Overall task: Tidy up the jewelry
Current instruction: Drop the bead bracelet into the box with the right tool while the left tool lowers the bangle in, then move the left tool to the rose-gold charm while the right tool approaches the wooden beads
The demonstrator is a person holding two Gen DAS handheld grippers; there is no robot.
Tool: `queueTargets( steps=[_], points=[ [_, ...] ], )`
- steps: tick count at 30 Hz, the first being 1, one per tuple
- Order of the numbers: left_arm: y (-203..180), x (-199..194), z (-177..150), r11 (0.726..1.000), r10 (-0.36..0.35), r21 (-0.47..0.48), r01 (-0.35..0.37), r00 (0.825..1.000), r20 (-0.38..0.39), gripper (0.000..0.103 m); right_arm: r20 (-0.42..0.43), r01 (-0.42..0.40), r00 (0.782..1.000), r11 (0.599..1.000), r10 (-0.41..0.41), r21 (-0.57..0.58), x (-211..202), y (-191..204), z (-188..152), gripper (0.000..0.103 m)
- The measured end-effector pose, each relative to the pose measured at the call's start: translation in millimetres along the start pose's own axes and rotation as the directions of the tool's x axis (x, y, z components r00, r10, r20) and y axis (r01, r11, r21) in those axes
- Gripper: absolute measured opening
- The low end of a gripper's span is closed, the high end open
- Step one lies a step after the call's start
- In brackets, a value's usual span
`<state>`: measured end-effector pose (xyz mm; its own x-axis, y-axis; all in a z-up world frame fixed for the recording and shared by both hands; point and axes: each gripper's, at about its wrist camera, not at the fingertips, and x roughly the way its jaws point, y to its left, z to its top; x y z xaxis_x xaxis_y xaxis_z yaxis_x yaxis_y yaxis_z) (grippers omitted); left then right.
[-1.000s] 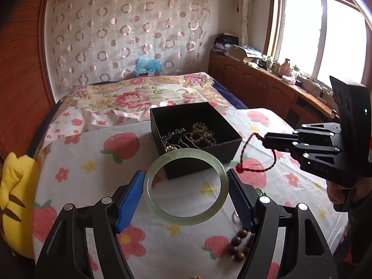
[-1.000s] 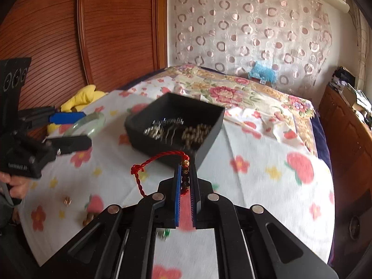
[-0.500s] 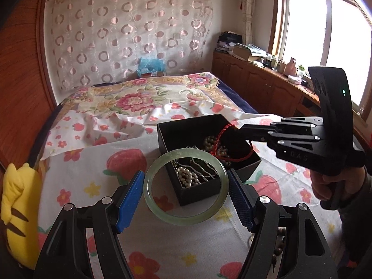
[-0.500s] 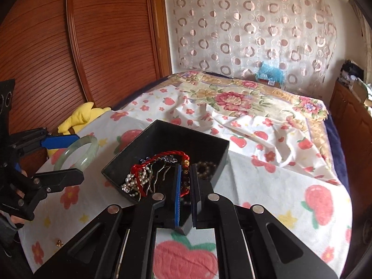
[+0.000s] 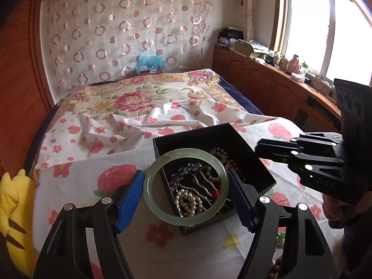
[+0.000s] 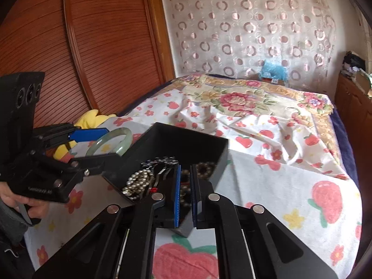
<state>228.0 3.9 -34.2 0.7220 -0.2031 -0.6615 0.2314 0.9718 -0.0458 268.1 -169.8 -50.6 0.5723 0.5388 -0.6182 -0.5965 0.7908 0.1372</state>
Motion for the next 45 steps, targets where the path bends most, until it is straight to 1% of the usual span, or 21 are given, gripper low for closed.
queueTargets(
  steps=[8, 14, 24, 28, 38, 45],
  points=[
    [-8, 22, 14, 0.999, 0.019, 0.036, -0.019, 1.0, -0.001, 0.069, 0.022, 0.032, 0.999, 0.999, -0.033, 0.041, -7, -18, 0, 0.009],
    [-13, 34, 20, 0.998, 0.023, 0.056, -0.022, 1.0, -0.008, 0.069, 0.029, 0.046, 0.998, 0.998, -0.048, 0.051, -11, -22, -1, 0.009],
    [-20, 45, 18, 0.997, 0.021, 0.077, -0.019, 0.999, -0.028, 0.069, 0.034, 0.057, 0.998, 0.997, -0.059, 0.05, -12, -21, -2, 0.009],
    [-22, 43, 18, 0.996, 0.024, 0.083, -0.023, 1.0, -0.013, 0.073, 0.04, 0.062, 0.997, 0.997, -0.064, 0.051, -14, -23, -1, 0.009],
    [-21, 25, 14, 0.995, 0.051, 0.08, -0.053, 0.999, 0.017, 0.073, 0.053, 0.076, 0.996, 0.997, -0.077, 0.027, -23, -14, 6, 0.009],
    [-16, 1, 6, 0.995, 0.076, 0.062, -0.079, 0.996, 0.04, 0.082, 0.053, 0.087, 0.995, 0.996, -0.086, -0.01, -38, 3, 3, 0.009]
  ],
)
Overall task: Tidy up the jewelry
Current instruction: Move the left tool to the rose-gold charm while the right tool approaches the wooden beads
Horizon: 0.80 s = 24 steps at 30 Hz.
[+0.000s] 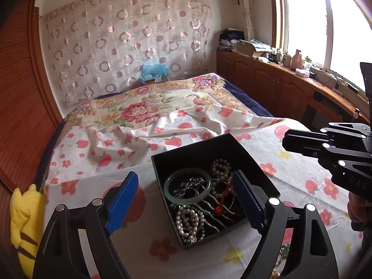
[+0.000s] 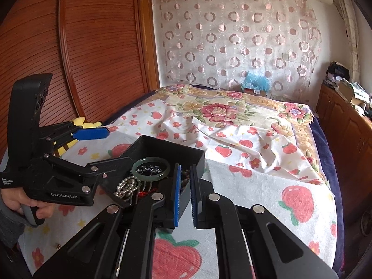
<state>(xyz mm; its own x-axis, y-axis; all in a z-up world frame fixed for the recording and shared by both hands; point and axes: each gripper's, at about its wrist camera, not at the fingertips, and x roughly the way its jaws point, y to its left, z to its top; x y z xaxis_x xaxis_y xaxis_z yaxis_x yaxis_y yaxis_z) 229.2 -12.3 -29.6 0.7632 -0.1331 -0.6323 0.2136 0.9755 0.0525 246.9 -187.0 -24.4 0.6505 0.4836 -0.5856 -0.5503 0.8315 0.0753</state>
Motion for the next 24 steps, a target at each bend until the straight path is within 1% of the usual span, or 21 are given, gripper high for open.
queueTargets(
  steps=[4, 5, 6, 7, 9, 16, 24],
  points=[
    [2, -14, -7, 1.0, 0.014, -0.008, -0.014, 1.0, 0.009, 0.091, -0.01, 0.003, 1.0, 1.0, -0.003, -0.009, -11, 10, -10, 0.009],
    [3, -20, -11, 1.0, 0.016, -0.013, -0.016, 1.0, 0.013, 0.092, -0.013, 0.002, 1.0, 1.0, -0.002, -0.011, -13, 12, -13, 0.009],
    [3, -22, -13, 1.0, 0.015, -0.018, -0.014, 1.0, 0.014, 0.092, -0.017, 0.002, 1.0, 1.0, -0.002, -0.012, -15, 14, -18, 0.012],
    [4, -26, -17, 1.0, 0.011, -0.024, -0.011, 1.0, 0.013, 0.093, -0.023, 0.001, 1.0, 1.0, -0.001, -0.013, -18, 17, -23, 0.02],
    [5, -33, -26, 0.999, 0.009, -0.035, -0.009, 1.0, 0.007, 0.093, -0.035, -0.001, 0.999, 1.0, 0.001, -0.012, -23, 22, -35, 0.024],
    [5, -57, -63, 0.998, 0.01, -0.057, -0.011, 1.0, -0.016, 0.094, -0.099, -0.01, 0.995, 1.0, 0.011, 0.002, -34, 35, -76, 0.024],
    [6, -75, -104, 0.998, 0.012, -0.068, -0.016, 0.998, -0.058, 0.094, -0.184, -0.027, 0.983, 0.999, 0.023, -0.021, -30, 59, -114, 0.024]
  ],
)
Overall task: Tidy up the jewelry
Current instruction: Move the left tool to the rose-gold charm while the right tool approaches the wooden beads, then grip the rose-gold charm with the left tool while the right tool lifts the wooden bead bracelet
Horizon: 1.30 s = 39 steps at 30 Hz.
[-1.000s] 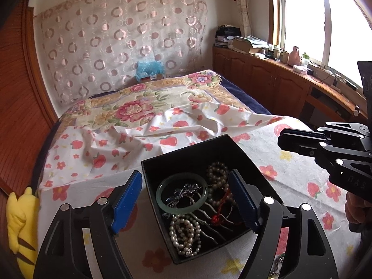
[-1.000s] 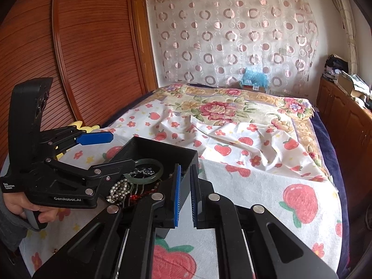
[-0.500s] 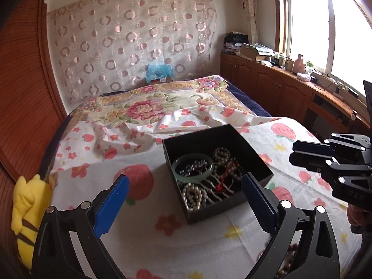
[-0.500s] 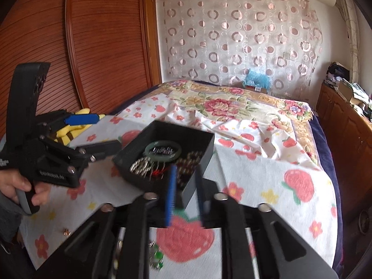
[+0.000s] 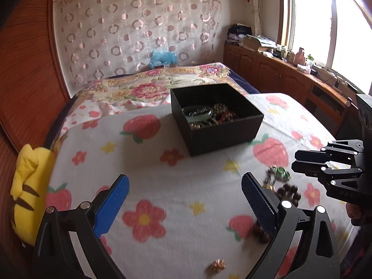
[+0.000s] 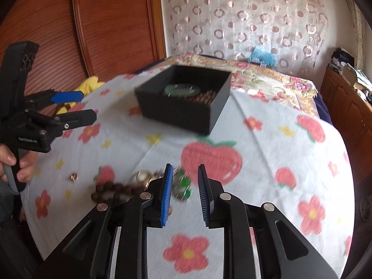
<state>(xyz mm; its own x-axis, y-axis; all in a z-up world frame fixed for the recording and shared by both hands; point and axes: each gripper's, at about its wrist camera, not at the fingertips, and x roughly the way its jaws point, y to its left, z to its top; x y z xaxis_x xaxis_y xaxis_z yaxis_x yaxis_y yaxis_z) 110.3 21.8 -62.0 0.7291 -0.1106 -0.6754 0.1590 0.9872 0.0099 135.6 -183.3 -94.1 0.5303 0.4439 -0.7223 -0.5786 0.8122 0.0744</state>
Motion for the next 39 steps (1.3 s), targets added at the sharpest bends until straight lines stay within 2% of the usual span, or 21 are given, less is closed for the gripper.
queueTargets(
  steps=[8, 12, 23, 31, 33, 39],
  points=[
    [3, -13, -32, 1.0, -0.019, -0.003, 0.019, 0.999, -0.034, 0.094, -0.05, -0.031, 0.998, 0.999, 0.03, -0.025, 9, 19, -13, 0.024],
    [-1, -21, -43, 0.999, -0.04, 0.001, 0.04, 0.998, -0.038, 0.093, -0.08, -0.003, 0.997, 1.0, 0.003, -0.009, 12, 19, -17, 0.024],
    [-21, -30, -71, 0.994, -0.101, 0.029, 0.104, 0.991, -0.083, 0.063, -0.081, 0.029, 0.996, 0.999, -0.032, -0.029, 14, 21, -15, 0.024],
    [-31, -20, -77, 0.993, -0.099, 0.047, 0.105, 0.988, -0.117, 0.033, -0.072, 0.033, 0.997, 0.999, -0.035, -0.031, 16, 25, -18, 0.024],
    [-32, -19, -77, 0.993, -0.097, 0.049, 0.104, 0.988, -0.12, 0.028, -0.073, 0.033, 0.997, 0.999, -0.036, -0.032, 16, 24, -18, 0.024],
    [-32, -17, -78, 0.994, -0.087, 0.059, 0.096, 0.988, -0.126, 0.024, -0.073, 0.034, 0.997, 0.999, -0.037, -0.033, 16, 25, -19, 0.024]
  ],
)
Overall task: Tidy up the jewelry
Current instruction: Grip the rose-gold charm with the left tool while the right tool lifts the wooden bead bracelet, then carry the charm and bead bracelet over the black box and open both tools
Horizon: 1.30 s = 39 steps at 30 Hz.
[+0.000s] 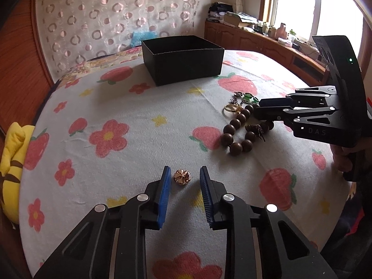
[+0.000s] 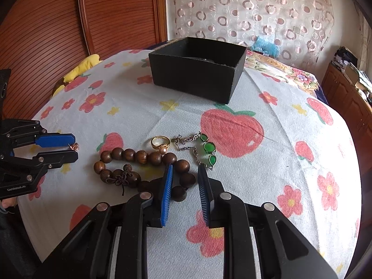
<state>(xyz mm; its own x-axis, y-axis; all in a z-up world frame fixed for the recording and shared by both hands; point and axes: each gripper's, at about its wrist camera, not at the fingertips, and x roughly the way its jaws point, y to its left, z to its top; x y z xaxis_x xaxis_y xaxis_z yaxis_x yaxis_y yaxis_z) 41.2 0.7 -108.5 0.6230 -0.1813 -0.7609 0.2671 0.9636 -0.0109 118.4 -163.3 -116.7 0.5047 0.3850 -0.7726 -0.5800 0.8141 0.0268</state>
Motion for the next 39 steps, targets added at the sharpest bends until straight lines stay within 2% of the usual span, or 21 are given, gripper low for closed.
queueTargets(
  steps=[2, 4, 5, 10, 24, 39],
  points=[
    [0, 0, 0, 1.0, 0.004, 0.002, -0.004, 1.0, -0.001, 0.024, 0.0, 0.0, 1.0, 1.0, 0.0, 0.0, 0, -1, 0, 0.024],
    [0, 0, 0, 1.0, 0.018, 0.007, -0.018, 1.0, 0.0, 0.015, 0.001, -0.001, 1.0, 1.0, 0.001, 0.0, 0, -1, 0, 0.024],
    [0, 0, 0, 1.0, 0.019, 0.005, -0.019, 1.0, 0.002, 0.014, 0.001, -0.006, 1.0, 1.0, 0.006, -0.001, 0, 0, 0, 0.024],
    [6, -2, 3, 0.999, 0.027, -0.017, -0.027, 1.0, 0.015, 0.014, 0.013, -0.021, 1.0, 1.0, 0.021, 0.004, -4, -1, 1, 0.015],
    [18, -16, 31, 0.998, 0.057, -0.035, -0.054, 0.993, 0.098, 0.014, 0.171, -0.028, 0.985, 0.999, 0.035, -0.044, -64, 7, 41, 0.015],
    [28, -10, 85, 0.997, 0.06, -0.047, -0.053, 0.984, 0.166, 0.014, 0.25, -0.025, 0.967, 0.997, 0.043, -0.073, -79, -13, 98, 0.015]
  ],
)
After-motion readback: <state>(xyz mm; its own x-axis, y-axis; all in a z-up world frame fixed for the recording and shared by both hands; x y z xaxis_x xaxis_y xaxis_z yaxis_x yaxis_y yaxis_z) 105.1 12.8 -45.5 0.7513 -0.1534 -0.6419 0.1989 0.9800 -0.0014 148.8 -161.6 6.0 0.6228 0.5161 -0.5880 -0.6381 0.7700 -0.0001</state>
